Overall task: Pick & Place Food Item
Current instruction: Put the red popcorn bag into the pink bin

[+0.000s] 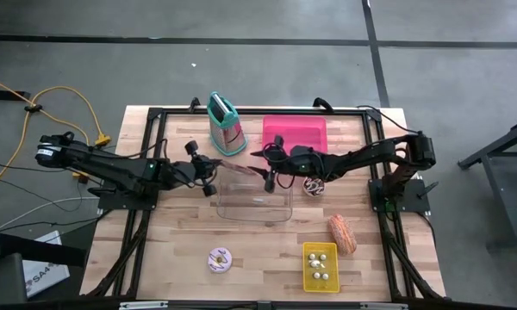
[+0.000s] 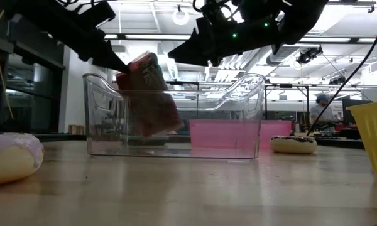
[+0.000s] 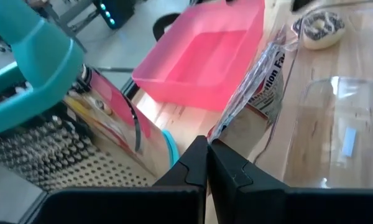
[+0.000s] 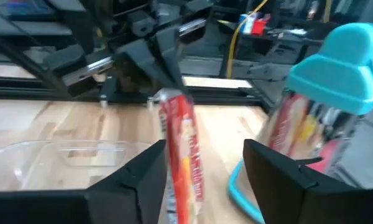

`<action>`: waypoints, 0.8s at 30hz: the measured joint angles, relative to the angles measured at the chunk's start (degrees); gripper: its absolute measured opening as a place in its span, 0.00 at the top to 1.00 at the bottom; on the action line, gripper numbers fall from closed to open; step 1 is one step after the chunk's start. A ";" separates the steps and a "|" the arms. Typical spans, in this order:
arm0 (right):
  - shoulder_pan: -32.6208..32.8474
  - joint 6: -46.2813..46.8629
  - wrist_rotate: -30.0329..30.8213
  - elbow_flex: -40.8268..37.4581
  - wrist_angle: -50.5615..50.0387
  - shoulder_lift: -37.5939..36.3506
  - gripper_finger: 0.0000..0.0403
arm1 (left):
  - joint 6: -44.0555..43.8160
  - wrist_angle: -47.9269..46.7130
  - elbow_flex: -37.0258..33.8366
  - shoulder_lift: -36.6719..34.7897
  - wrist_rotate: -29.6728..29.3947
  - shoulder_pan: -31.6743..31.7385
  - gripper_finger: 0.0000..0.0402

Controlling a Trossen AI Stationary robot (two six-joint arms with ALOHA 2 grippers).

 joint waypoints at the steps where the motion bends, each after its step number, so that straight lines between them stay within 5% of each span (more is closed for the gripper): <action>1: -0.01 0.39 -1.07 0.00 -0.22 0.00 0.50 | 0.50 0.65 0.00 0.00 -0.25 0.00 1.00; 24: 0.04 1.04 -2.79 -0.02 0.51 0.51 0.48 | 6.70 12.40 0.00 0.00 -0.70 2.04 1.00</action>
